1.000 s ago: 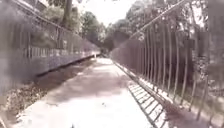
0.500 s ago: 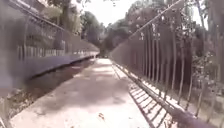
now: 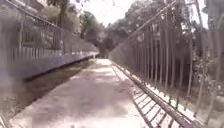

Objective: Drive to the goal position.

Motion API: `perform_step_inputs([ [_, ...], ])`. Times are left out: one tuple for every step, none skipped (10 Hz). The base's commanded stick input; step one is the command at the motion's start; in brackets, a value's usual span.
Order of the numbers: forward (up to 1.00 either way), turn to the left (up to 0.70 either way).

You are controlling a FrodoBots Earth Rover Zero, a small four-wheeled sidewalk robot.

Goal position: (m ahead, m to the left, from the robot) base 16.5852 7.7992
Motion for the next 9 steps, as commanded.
perform_step_inputs([
  [0.5,0.17],
  [0.5,0.5],
  [0.5,0.5],
  [0.5,0.5],
  [0.5,0.07],
  [0.5,0.0],
  [0.5,0.0],
  [0.5,0.0],
  [0.5,0.0],
])
